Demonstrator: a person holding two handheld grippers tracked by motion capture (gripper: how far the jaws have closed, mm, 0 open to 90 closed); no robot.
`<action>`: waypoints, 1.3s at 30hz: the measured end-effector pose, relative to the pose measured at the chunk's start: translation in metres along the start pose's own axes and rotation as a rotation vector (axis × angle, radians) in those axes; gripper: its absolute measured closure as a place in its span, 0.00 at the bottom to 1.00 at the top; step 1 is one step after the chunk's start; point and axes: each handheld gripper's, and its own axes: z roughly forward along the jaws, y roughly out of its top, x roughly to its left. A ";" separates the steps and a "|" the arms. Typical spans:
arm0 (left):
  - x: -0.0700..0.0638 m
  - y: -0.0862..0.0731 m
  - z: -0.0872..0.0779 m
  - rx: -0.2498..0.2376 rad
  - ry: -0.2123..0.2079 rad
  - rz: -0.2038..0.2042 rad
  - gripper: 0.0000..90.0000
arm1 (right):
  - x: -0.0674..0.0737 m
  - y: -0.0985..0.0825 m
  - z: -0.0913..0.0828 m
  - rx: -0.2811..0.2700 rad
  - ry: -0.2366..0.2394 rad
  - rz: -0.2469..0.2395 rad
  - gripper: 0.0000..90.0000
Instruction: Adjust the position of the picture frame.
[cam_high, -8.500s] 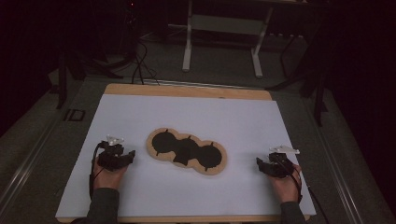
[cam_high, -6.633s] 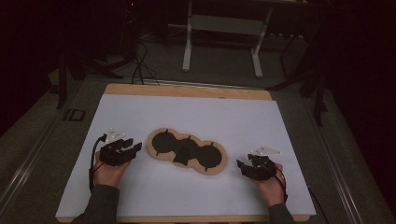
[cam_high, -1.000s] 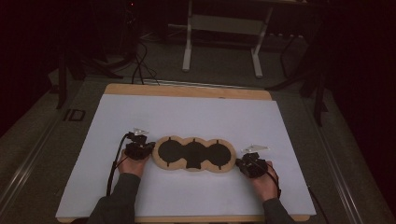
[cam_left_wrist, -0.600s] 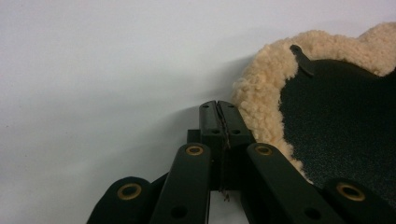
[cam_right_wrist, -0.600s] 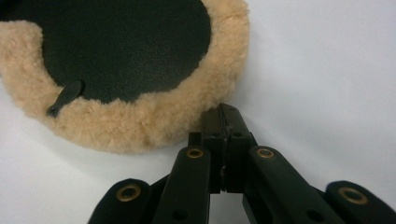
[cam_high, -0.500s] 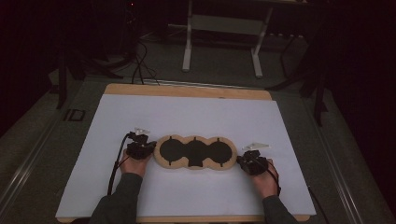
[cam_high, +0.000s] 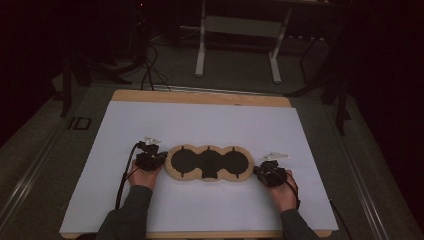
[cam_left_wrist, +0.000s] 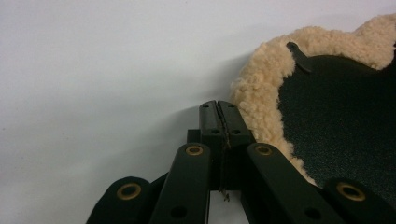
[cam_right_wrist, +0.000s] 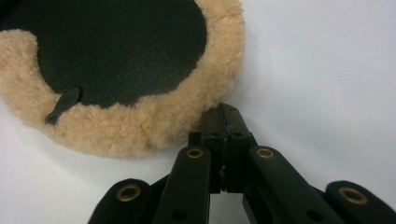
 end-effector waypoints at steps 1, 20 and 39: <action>0.000 0.000 0.000 0.000 0.001 -0.002 1.00 | 0.000 0.000 0.000 -0.002 0.000 0.002 1.00; 0.005 -0.002 -0.003 -0.013 0.001 0.017 0.91 | 0.000 0.000 0.001 -0.014 -0.024 -0.002 0.94; 0.015 -0.007 -0.025 -0.052 0.064 0.054 0.68 | -0.001 -0.002 -0.011 -0.045 -0.065 -0.009 0.77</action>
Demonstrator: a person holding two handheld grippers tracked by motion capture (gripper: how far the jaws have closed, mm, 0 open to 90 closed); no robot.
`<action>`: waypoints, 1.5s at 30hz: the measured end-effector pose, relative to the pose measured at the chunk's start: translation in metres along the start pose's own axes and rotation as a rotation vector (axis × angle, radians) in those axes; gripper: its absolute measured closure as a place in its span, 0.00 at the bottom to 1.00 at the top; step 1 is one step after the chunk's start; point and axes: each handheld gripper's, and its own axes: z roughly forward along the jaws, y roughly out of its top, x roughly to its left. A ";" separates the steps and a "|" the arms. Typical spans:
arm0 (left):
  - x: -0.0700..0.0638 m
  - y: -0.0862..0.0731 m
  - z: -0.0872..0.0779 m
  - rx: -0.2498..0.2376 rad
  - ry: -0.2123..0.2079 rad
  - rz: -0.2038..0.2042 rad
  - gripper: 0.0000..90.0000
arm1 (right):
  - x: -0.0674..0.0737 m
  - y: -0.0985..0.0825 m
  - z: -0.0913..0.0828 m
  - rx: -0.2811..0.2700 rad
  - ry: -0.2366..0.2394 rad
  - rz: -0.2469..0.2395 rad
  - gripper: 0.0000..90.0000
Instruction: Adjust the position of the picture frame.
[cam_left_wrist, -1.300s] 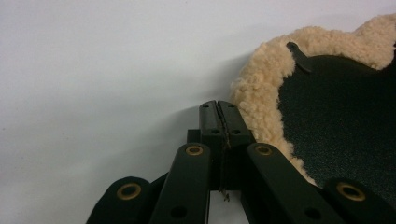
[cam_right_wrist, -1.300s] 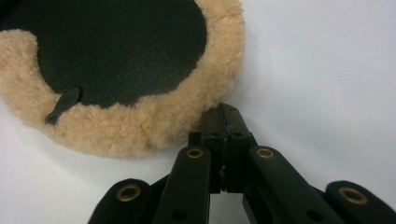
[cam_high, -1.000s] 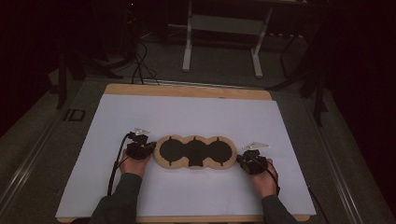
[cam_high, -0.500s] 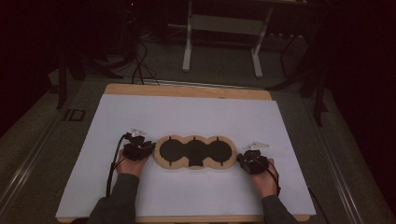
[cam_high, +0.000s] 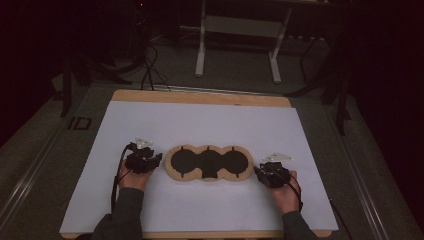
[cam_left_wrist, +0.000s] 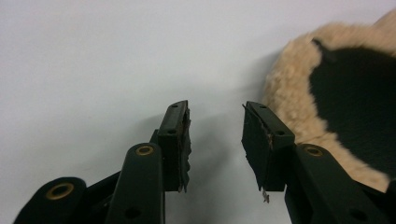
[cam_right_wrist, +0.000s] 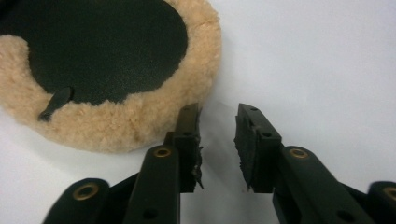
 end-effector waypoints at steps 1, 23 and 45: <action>0.000 0.000 0.000 0.000 0.000 0.000 0.68 | 0.000 0.000 -0.001 -0.005 0.001 0.000 0.76; -0.012 0.009 -0.040 -0.149 -0.063 0.044 0.60 | 0.000 0.002 -0.009 -0.036 0.032 0.007 0.56; -0.035 0.017 -0.048 -0.182 -0.155 0.139 0.58 | 0.002 0.004 -0.013 -0.049 0.041 0.011 0.52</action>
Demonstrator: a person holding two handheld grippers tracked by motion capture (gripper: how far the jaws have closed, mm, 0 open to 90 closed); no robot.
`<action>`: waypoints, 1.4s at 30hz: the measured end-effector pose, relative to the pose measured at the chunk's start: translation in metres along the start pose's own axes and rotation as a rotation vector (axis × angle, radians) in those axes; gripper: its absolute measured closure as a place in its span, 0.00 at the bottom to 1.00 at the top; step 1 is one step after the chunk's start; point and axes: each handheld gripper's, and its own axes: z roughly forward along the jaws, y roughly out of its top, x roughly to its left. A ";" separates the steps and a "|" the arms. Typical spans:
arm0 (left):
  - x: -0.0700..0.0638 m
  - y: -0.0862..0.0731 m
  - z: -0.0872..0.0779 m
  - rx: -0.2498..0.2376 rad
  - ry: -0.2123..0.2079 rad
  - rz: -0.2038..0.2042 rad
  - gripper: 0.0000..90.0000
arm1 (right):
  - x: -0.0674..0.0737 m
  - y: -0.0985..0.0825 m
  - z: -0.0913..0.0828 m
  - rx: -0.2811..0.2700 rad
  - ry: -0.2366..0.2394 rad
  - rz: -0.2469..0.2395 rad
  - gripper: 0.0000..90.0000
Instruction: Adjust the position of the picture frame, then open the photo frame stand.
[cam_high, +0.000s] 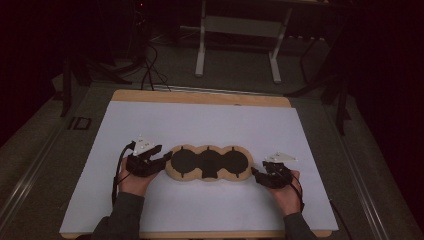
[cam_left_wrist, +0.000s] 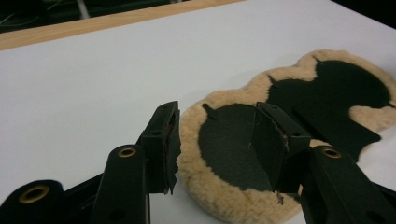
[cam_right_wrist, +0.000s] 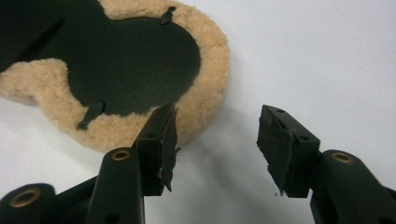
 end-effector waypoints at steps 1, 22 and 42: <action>-0.001 0.001 0.000 0.000 -0.006 0.004 0.58 | 0.000 0.000 0.000 -0.001 -0.001 -0.002 0.52; -0.036 0.004 0.008 0.007 -0.140 0.126 0.62 | 0.002 0.000 -0.005 -0.012 0.006 -0.004 0.52; -0.060 -0.001 0.021 0.051 -0.233 0.180 0.77 | 0.002 -0.001 -0.004 -0.006 0.006 -0.015 0.51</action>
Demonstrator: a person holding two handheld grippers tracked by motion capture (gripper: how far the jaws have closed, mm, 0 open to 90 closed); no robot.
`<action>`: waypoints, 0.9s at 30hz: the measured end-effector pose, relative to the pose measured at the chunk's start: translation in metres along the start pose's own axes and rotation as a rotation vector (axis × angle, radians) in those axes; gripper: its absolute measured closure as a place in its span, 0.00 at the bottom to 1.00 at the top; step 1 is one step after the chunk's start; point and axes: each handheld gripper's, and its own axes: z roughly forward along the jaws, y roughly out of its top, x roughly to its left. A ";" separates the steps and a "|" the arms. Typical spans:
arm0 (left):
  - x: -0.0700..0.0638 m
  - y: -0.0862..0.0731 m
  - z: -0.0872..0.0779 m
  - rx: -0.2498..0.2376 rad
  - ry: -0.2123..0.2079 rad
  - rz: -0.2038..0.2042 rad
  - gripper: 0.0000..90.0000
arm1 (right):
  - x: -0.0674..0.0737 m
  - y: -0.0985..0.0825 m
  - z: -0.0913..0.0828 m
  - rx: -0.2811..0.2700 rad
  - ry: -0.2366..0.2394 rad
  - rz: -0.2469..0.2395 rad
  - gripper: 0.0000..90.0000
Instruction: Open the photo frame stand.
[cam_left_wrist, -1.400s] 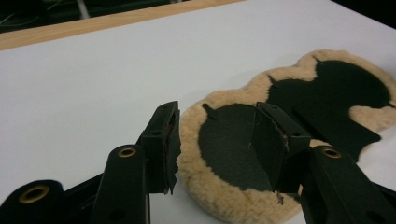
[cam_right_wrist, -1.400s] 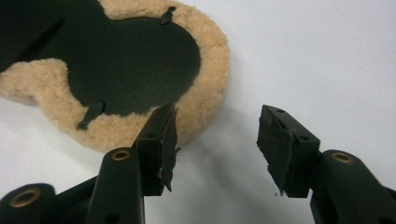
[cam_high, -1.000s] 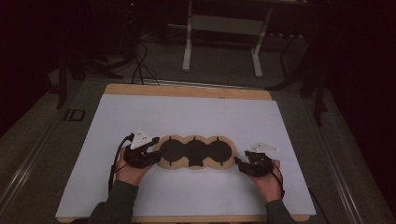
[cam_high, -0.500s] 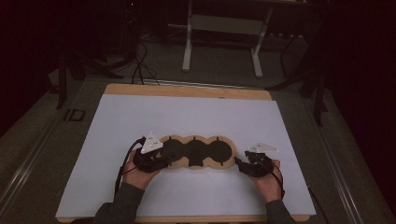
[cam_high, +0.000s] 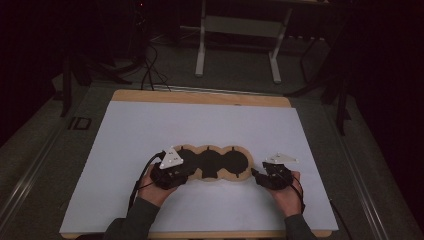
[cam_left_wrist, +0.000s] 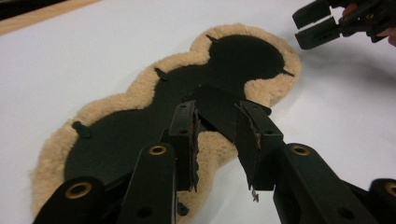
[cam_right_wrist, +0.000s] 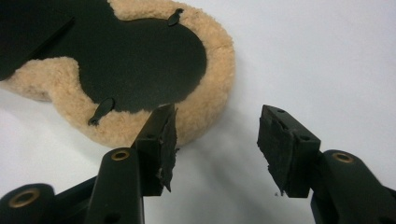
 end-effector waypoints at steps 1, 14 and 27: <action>0.000 0.000 0.000 0.000 0.000 0.000 0.77 | 0.000 0.000 0.000 0.000 0.000 0.000 0.51; -0.013 -0.006 0.017 0.063 -0.055 0.027 1.00 | -0.001 -0.001 0.001 0.002 -0.007 -0.001 0.51; -0.020 -0.011 0.030 0.109 -0.065 0.051 1.00 | -0.001 -0.001 0.001 0.006 -0.005 -0.001 0.51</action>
